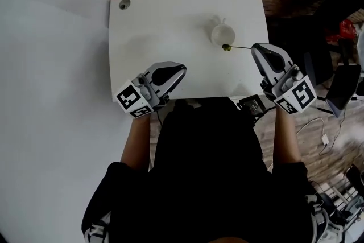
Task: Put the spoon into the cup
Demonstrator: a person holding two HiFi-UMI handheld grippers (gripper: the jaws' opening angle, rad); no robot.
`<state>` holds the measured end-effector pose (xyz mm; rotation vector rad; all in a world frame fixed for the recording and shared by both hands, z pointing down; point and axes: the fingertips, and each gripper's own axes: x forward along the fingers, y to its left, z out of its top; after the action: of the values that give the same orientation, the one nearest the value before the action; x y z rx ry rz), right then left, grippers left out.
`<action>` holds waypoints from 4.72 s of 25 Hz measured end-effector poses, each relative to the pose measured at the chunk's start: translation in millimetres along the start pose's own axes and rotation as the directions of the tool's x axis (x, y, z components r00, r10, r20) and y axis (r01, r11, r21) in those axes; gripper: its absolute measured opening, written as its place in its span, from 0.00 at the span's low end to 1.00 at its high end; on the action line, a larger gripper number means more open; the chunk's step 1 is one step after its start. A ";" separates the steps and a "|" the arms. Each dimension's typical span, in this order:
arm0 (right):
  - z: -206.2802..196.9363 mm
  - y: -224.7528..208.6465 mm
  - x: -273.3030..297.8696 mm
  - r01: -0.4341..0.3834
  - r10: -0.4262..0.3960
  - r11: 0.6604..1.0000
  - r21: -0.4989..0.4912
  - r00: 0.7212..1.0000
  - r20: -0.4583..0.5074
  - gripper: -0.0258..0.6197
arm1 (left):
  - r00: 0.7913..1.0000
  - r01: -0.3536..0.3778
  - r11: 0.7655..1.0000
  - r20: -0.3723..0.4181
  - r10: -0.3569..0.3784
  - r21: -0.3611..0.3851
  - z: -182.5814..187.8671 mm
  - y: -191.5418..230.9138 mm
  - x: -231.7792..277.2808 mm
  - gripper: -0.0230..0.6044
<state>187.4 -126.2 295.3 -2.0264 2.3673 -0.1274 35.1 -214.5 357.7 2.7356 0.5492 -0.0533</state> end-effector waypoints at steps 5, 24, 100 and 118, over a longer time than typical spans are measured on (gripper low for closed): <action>-4.4 -49.4 -2.5 -0.005 0.005 1.000 0.008 1.000 0.003 0.05 | 0.998 -0.069 0.998 -0.006 0.069 0.012 0.5 12.1 17.6 0.06; -120.3 -99.8 39.4 0.084 -0.068 0.985 0.151 0.992 -0.111 0.05 | 0.987 -0.044 0.999 -0.154 0.039 -0.030 -84.2 50.4 41.5 0.06; -237.6 -125.7 57.6 0.305 -0.280 0.952 0.023 0.900 -0.334 0.14 | 0.966 -0.029 0.995 -0.260 0.003 -0.095 -120.7 41.2 53.0 0.06; -212.5 -126.8 39.0 0.296 -0.274 0.954 0.044 0.924 -0.267 0.26 | 0.972 -0.007 0.999 -0.234 -0.003 -0.040 -107.1 32.1 56.6 0.06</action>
<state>291.3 -174.1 518.2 -2.4322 2.1305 -0.5175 96.3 -184.5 462.9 2.7192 0.6037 0.2816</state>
